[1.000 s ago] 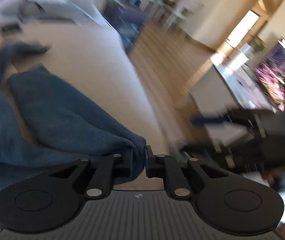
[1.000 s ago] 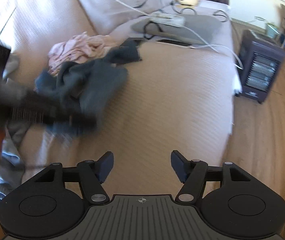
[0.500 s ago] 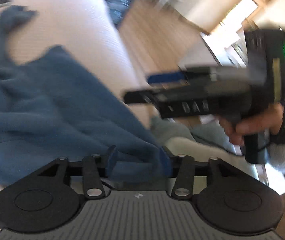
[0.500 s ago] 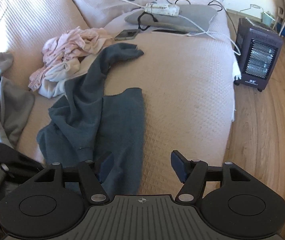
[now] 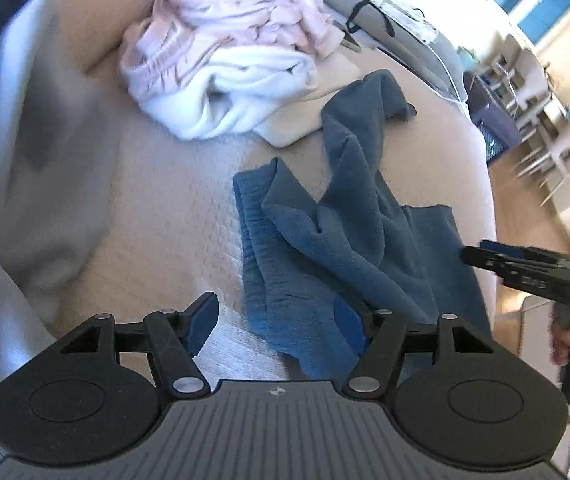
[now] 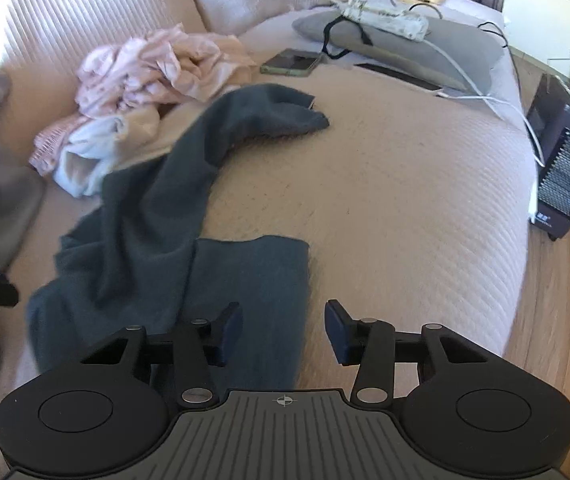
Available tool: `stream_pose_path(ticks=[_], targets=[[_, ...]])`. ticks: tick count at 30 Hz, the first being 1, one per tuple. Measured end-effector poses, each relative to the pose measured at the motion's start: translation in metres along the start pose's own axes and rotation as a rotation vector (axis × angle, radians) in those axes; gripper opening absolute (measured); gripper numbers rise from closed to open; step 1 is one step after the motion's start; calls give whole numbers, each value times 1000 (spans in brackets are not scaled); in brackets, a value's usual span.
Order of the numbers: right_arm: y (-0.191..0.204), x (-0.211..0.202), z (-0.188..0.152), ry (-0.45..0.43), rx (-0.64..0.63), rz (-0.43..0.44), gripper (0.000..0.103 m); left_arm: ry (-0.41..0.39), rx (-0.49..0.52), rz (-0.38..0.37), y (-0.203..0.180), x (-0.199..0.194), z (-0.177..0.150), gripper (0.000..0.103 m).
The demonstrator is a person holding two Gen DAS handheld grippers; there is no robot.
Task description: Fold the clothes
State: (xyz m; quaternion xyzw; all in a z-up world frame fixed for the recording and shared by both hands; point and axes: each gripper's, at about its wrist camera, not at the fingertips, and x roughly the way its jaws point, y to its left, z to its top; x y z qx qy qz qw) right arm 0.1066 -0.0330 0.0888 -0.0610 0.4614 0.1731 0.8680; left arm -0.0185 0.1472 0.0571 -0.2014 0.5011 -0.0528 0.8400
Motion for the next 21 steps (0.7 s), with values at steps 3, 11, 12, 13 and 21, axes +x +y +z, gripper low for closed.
stream_pose_path(ticks=[3,11,12,13,21], targets=[[0,18,5,16,22,22,40,10,1,22,-3,11,0,62],[1,39,10,25,31,7,16,25,70,57,-12,27,-2,54],[2,37,9,20,30,4,8,26,77,57,-14,28,-2,54],[2,35,9,16,29,2,5,24,80,55,-15,28,-2,54],[-34,-24,-7,-113,38,-236,4,8,95,37,-19,22,-2,56]])
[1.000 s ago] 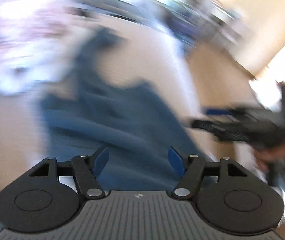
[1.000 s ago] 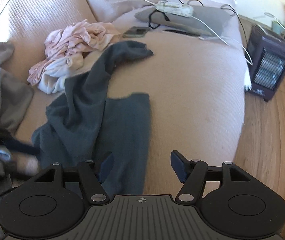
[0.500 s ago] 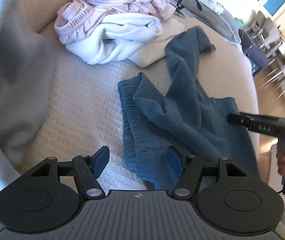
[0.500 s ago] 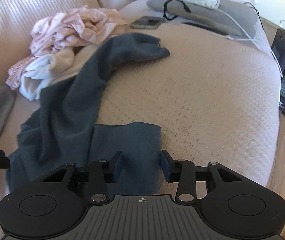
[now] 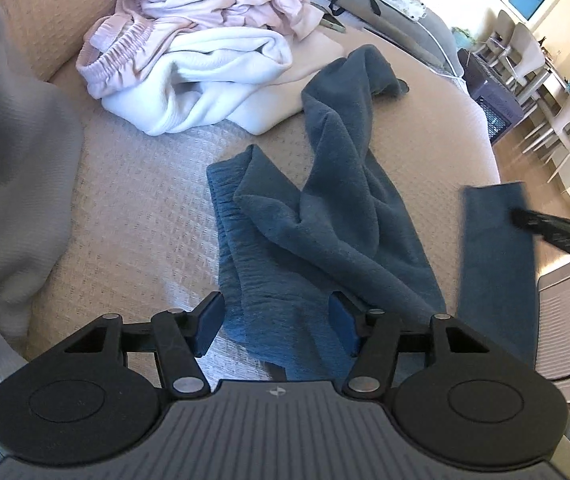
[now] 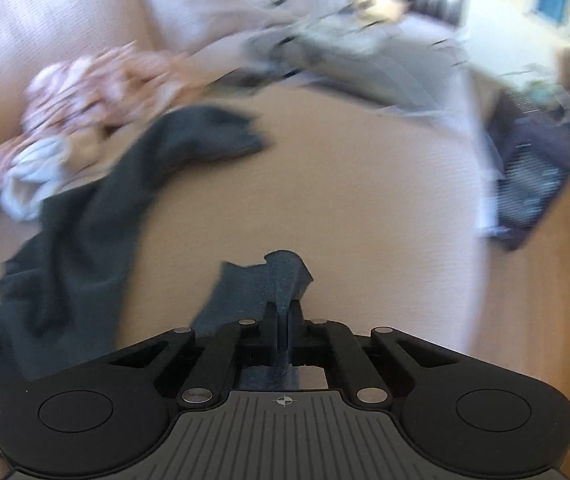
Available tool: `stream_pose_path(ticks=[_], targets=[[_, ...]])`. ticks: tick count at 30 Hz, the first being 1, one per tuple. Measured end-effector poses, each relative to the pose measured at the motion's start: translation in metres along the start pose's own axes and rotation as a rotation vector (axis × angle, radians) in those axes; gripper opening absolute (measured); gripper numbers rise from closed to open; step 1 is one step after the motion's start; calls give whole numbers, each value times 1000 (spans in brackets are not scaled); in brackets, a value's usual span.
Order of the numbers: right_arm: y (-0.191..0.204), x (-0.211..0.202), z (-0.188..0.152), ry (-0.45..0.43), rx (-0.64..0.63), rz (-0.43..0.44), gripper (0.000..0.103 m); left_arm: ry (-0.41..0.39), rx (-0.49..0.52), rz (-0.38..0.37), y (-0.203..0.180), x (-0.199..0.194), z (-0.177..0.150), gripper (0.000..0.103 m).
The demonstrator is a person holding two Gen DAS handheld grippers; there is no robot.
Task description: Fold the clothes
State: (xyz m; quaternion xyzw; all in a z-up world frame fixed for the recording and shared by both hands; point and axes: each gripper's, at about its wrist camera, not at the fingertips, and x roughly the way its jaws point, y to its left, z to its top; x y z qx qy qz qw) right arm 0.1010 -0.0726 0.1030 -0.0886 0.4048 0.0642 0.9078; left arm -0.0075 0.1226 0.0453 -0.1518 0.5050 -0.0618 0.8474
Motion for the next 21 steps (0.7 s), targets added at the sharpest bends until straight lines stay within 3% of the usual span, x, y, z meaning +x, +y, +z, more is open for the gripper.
stream_pose_path(ticks=[4,6,11,18,21], targets=[[-60,-29,-18,-27,83,-201,4,-5,6,-10,-4,-2,-2,58],[-86,-39,-27,-30,103,-299,3,-8,6,-14,-5,-3,-1,64],[-137,-52,-46,-7,162,-464,3,-27,5,-8,-5,-9,-1,70],[-149,-36,-77,149,136,-506,4,-18,-10,2,-4,-8,-2,73],[-136,-27,-89,193,93,-497,11,-17,-6,-6,-6,-10,-4,78]])
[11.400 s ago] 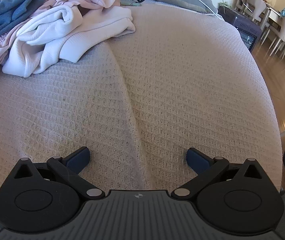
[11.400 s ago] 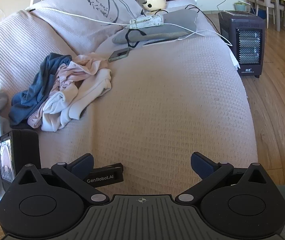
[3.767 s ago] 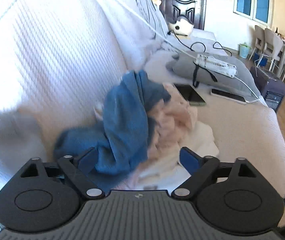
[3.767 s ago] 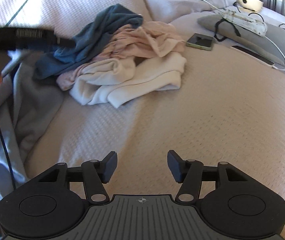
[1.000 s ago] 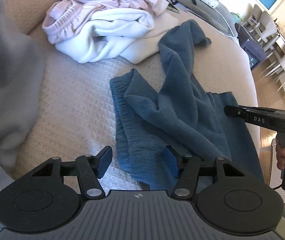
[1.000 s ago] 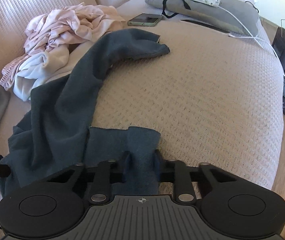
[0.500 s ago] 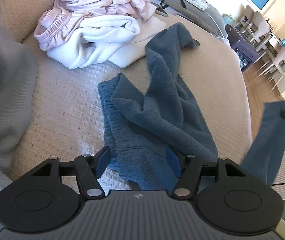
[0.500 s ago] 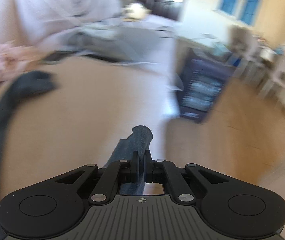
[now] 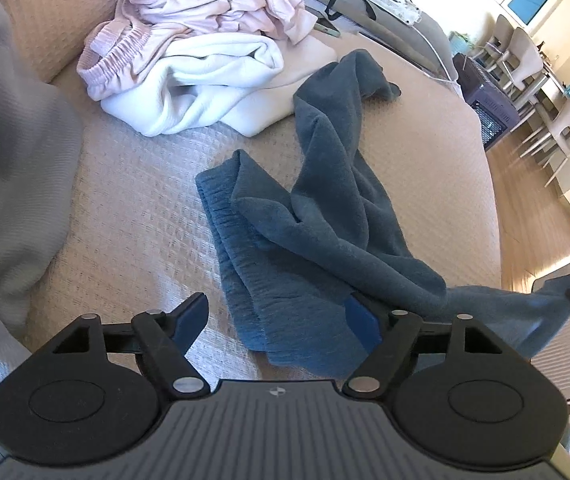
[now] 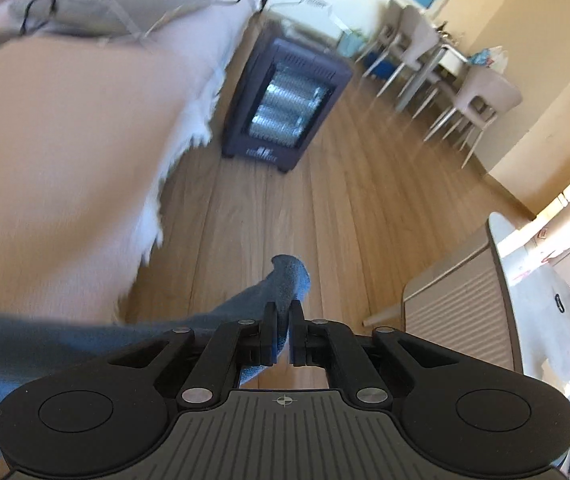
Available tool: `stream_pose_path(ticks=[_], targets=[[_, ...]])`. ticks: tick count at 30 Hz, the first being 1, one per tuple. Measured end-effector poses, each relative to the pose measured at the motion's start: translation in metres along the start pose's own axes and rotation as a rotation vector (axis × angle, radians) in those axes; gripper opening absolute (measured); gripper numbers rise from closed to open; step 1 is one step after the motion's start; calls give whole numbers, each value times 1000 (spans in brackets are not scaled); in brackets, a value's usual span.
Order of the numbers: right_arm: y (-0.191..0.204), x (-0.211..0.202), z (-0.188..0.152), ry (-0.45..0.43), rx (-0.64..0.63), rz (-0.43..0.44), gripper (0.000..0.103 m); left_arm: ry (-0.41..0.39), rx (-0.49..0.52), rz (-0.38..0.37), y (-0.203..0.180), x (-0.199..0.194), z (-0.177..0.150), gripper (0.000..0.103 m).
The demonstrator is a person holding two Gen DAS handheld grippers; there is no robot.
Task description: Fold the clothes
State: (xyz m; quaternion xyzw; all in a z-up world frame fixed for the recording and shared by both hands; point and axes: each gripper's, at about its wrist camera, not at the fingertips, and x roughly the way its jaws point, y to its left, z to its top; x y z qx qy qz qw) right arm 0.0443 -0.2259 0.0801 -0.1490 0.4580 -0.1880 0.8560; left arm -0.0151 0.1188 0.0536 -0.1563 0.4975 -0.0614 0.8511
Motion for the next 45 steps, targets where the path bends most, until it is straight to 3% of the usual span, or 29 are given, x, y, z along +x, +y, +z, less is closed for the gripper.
stream_pose_path(ticks=[7,10,15,16,19,22,26,30,32,34,36,38,42,45], targets=[[30,-29,-3,-62,-111,47,15,-1,-13,-24,2,-3,-3,84],[41,-51,1,-102,-96,150,16,9,-19,-30,3,-1,-5,84],[84,-97,15,-153,-87,486,19,31,-14,-40,1,5,-9,84],[100,-106,18,-167,-100,554,23,34,-5,-41,-1,6,-10,84],[146,-125,31,-204,-169,717,52,37,41,-40,-7,8,-12,81],[187,-133,39,-209,-249,800,53,32,77,-42,-11,7,-15,81],[229,-125,42,-152,-348,832,52,31,89,-36,-10,7,-16,81],[243,-105,44,-89,-322,853,50,48,66,-32,-4,12,-17,81],[247,-94,48,-56,-303,862,42,55,71,-31,-6,14,-18,81],[249,-85,51,-31,-289,868,20,56,79,-31,-8,15,-18,81],[248,-77,55,-5,-250,881,14,54,82,-29,-9,15,-17,81],[243,-75,60,-10,-222,882,11,52,80,-28,-9,16,-15,81],[210,-76,75,-96,-152,803,10,52,88,-28,-11,16,-10,81],[173,-74,87,-163,-97,690,9,47,107,-33,-15,15,-8,81]])
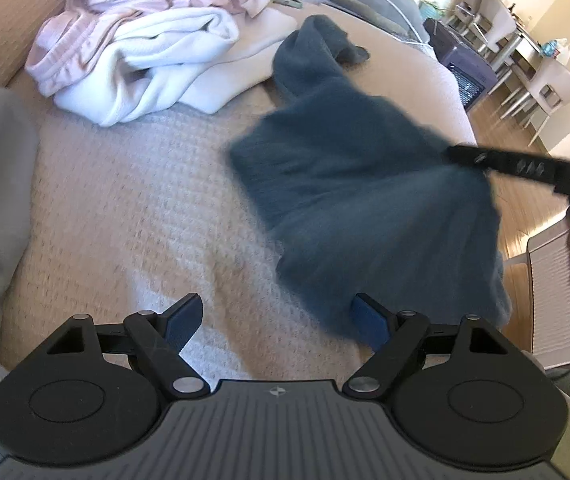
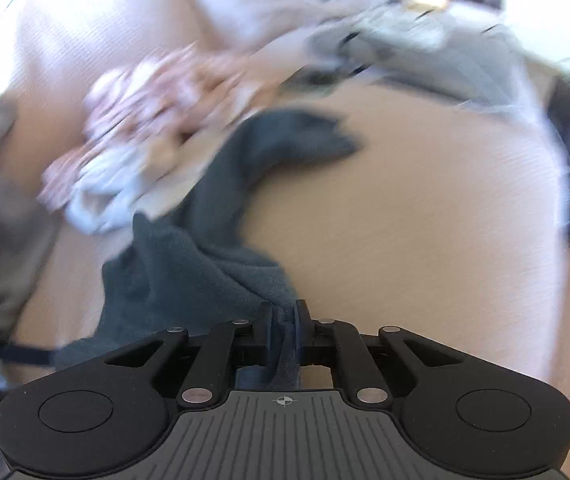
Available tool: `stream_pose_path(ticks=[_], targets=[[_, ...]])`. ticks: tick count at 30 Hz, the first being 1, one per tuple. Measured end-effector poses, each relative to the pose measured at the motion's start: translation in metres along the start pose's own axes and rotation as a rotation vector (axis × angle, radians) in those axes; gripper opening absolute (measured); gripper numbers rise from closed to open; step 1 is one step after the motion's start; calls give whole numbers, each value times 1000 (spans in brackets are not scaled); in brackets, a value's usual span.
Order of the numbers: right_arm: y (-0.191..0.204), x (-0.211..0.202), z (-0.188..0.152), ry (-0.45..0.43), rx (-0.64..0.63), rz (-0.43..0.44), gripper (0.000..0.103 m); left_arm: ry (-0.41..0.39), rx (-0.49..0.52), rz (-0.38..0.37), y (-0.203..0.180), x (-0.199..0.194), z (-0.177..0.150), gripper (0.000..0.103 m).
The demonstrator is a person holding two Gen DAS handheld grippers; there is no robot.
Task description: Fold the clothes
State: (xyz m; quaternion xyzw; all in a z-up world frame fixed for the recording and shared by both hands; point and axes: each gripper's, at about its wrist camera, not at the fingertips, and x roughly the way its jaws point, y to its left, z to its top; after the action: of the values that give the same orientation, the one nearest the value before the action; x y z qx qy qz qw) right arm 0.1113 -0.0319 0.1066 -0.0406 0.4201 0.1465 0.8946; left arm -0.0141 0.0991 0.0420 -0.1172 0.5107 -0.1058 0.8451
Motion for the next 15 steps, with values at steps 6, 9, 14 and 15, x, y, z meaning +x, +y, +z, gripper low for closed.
stream_pose_path(ticks=[6,9,14,15], targets=[[-65,-13,-3,-19,93,-160,11,5,0,-22,-6,5,2,81],[-81,-15,-15,-16,157,-172,17,0,14,-35,-9,5,3,82],[-77,-38,-21,-67,120,-215,17,-29,49,-74,-19,6,15,83],[-75,-42,-21,-73,115,-209,17,-40,66,-80,-24,6,19,83]])
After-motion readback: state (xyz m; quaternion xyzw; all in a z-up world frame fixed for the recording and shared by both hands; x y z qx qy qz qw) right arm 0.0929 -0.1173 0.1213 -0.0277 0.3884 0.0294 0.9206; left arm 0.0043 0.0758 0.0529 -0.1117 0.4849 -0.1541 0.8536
